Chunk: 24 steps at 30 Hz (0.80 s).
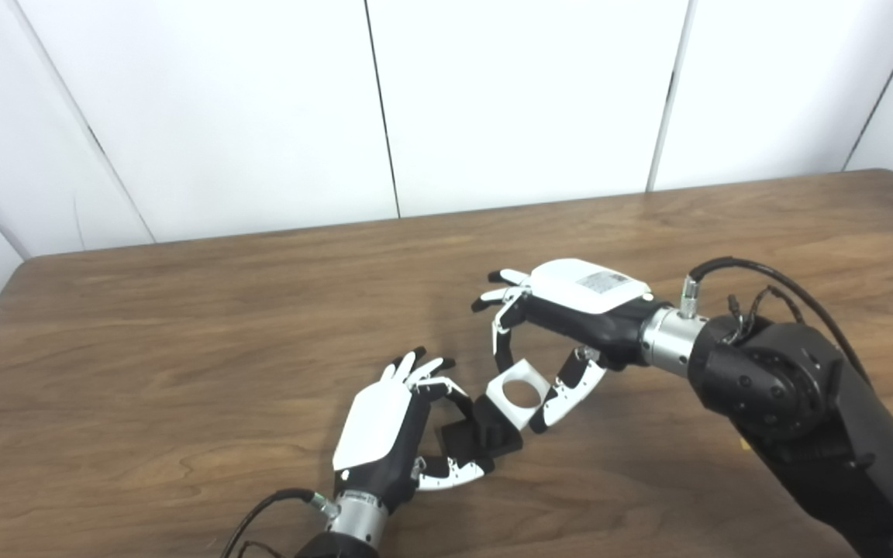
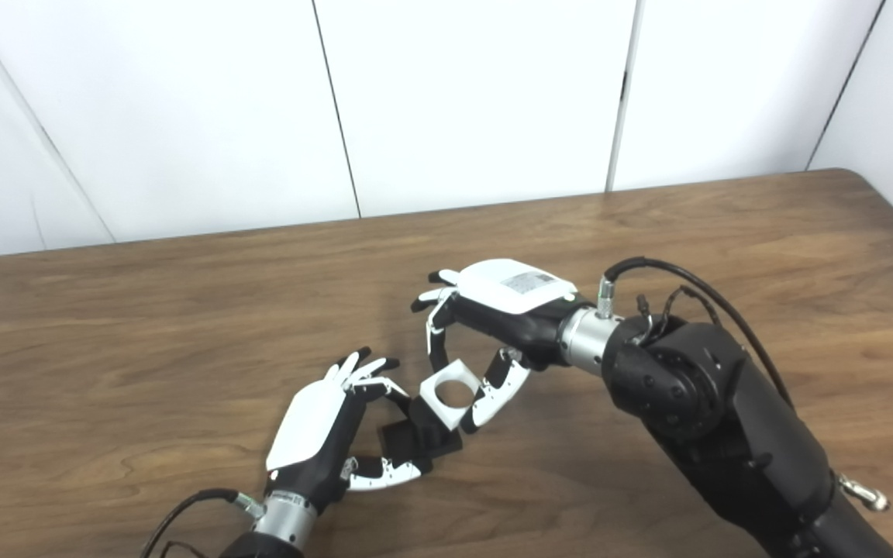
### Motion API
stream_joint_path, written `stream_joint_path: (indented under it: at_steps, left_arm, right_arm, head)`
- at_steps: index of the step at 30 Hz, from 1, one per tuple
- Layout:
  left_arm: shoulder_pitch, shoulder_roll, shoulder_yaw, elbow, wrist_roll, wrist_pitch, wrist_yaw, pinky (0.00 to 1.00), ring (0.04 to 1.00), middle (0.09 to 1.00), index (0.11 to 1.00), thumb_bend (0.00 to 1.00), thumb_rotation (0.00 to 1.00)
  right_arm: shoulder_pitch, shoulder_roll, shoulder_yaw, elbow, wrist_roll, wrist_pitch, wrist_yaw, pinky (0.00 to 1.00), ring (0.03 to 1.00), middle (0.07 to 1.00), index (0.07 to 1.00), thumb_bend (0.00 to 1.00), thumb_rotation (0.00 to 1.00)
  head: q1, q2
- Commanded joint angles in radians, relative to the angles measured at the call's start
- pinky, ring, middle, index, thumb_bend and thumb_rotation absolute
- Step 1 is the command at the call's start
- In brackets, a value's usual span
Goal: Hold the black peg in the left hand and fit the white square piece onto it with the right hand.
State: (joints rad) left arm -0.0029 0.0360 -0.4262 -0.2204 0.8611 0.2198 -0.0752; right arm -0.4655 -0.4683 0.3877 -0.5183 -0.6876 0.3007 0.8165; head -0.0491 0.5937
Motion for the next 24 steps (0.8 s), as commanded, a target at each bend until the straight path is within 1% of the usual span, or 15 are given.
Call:
stream_joint_path:
  at_steps: [1, 5, 11, 15, 24]
  left_arm:
    - [-0.003, -0.001, -0.012, 0.034, 0.026, 0.021, -0.011, 1.0, 0.992, 0.889, 0.493, 0.52, 0.06]
    - [-0.003, -0.005, -0.014, 0.033, 0.031, 0.03, -0.018, 1.0, 0.996, 0.892, 0.493, 0.52, 0.06]
    - [-0.003, -0.008, -0.018, 0.04, 0.035, 0.023, -0.004, 1.0, 0.99, 0.89, 0.493, 0.52, 0.06]
    - [-0.004, -0.014, -0.024, 0.04, 0.035, 0.031, -0.005, 1.0, 0.995, 0.893, 0.493, 0.52, 0.06]
    - [-0.007, -0.029, -0.047, 0.039, 0.046, 0.033, 0.014, 1.0, 0.986, 0.887, 0.493, 0.52, 0.06]
  right_arm:
    - [-0.039, 0.01, -0.005, -0.006, -0.006, -0.029, -0.022, 0.91, 1.0, 0.898, 0.491, 0.52, 0.15]
    - [-0.04, 0.017, -0.005, 0.0, -0.008, -0.033, -0.021, 0.91, 1.0, 0.9, 0.491, 0.52, 0.15]
    - [-0.04, 0.027, -0.006, 0.012, -0.002, -0.028, -0.018, 0.91, 1.0, 0.907, 0.492, 0.52, 0.15]
    - [-0.04, 0.031, -0.008, 0.022, 0.001, -0.029, -0.02, 0.91, 1.0, 0.909, 0.491, 0.52, 0.15]
    - [-0.037, 0.025, -0.01, 0.038, -0.005, -0.036, -0.026, 0.91, 1.0, 0.916, 0.492, 0.52, 0.15]
  head:
    - [0.001, 0.0]
    - [0.003, 0.0]
    - [0.007, 0.001]
    - [0.014, 0.004]
    - [0.019, 0.006]
